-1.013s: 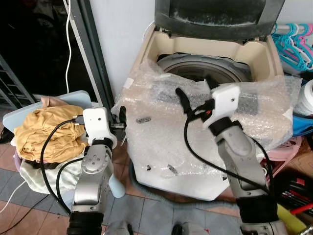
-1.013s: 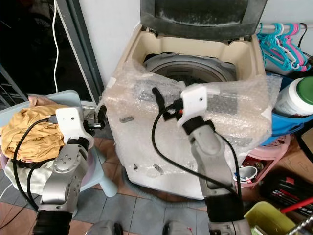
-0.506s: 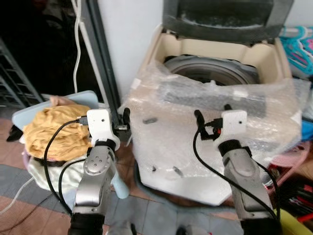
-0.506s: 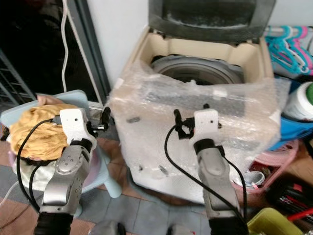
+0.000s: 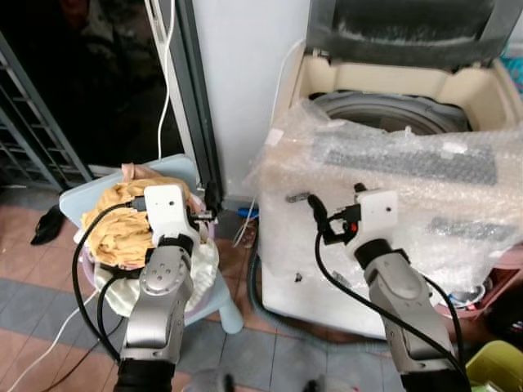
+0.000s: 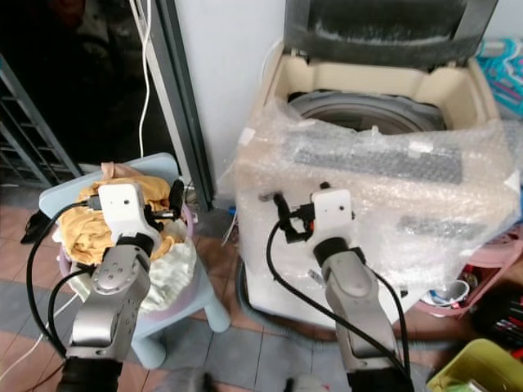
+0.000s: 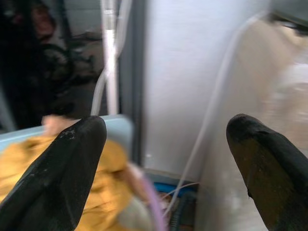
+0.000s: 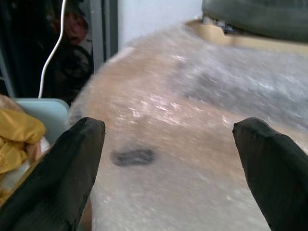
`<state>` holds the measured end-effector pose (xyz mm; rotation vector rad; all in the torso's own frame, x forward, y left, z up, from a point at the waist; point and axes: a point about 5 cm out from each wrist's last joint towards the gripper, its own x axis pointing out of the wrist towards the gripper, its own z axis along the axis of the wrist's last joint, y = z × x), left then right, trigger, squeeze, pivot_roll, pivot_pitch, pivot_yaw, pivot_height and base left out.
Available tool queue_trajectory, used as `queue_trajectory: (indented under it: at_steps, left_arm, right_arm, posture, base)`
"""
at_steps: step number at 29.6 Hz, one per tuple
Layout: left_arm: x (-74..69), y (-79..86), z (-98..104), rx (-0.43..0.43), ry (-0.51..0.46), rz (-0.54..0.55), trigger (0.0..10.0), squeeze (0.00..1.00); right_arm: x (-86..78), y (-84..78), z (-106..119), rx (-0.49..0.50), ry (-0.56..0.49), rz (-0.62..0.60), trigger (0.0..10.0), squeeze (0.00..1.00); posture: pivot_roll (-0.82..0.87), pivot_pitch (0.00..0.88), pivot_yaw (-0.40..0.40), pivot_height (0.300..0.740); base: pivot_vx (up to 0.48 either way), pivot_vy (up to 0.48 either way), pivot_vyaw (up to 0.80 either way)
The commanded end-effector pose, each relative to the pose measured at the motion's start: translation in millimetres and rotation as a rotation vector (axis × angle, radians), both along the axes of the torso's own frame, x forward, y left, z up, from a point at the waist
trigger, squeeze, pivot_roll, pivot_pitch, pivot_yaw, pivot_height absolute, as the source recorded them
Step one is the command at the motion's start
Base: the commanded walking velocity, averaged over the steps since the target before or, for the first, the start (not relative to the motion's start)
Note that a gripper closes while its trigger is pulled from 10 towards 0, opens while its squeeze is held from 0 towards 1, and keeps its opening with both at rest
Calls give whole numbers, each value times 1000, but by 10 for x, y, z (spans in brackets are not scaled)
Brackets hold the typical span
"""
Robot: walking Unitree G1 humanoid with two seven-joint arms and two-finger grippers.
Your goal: Clothes washing
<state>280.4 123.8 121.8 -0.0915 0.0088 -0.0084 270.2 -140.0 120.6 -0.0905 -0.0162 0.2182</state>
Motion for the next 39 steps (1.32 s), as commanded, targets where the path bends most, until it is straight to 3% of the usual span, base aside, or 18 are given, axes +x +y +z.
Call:
queue_trajectory:
  at_steps: [1, 8, 14, 25, 29, 34, 36, 39]
  left_arm:
    - [-8, 5, 11, -7, -4, 16, 10000, 0]
    - [-8, 6, 10, -9, -5, 7, 10000, 0]
    - [-14, 81, -66, 47, 38, 36, 10000, 0]
    - [-35, 100, -64, 51, 30, 37, 10000, 0]
    - [-35, 130, -70, 50, 30, 40, 10000, 0]
    - [-50, 148, -74, 44, 32, 47, 10000, 0]
    - [-52, 149, -82, 44, 37, 47, 10000, 0]
    - [-51, 142, -100, 48, 49, 43, 10000, 0]
  right_arm:
    - [53, 18, 45, -6, -26, -1, 10000, 0]
    - [77, -34, -39, 28, 10, -13, 10000, 0]
    - [78, 4, -46, 12, -23, 28, 10000, 0]
    - [117, 0, -54, 18, -25, 31, 10000, 0]
    - [187, -48, -135, 69, 53, -13, 10000, 0]
    - [235, -48, -113, -2, 33, -20, 10000, 0]
    - [259, -25, -120, 13, 44, -20, 10000, 0]
    - [206, 203, -169, -76, 78, 147, 10000, 0]
  posture:
    - [-31, 0, 34, 740]
    - [-29, 0, 33, 740]
    - [-26, 0, 35, 740]
    - [-28, 0, 31, 740]
    - [-31, 20, 34, 740]
    - [-28, 15, 34, 740]
    - [-28, 16, 34, 740]
    - [-26, 27, 36, 740]
  base:
    - [0, 0, 788]
    - [0, 0, 788]
    - [0, 0, 788]
    - [0, 0, 760]
    - [264, 0, 0]
    - [445, 0, 0]
    - [439, 0, 0]
    - [439, 0, 0]
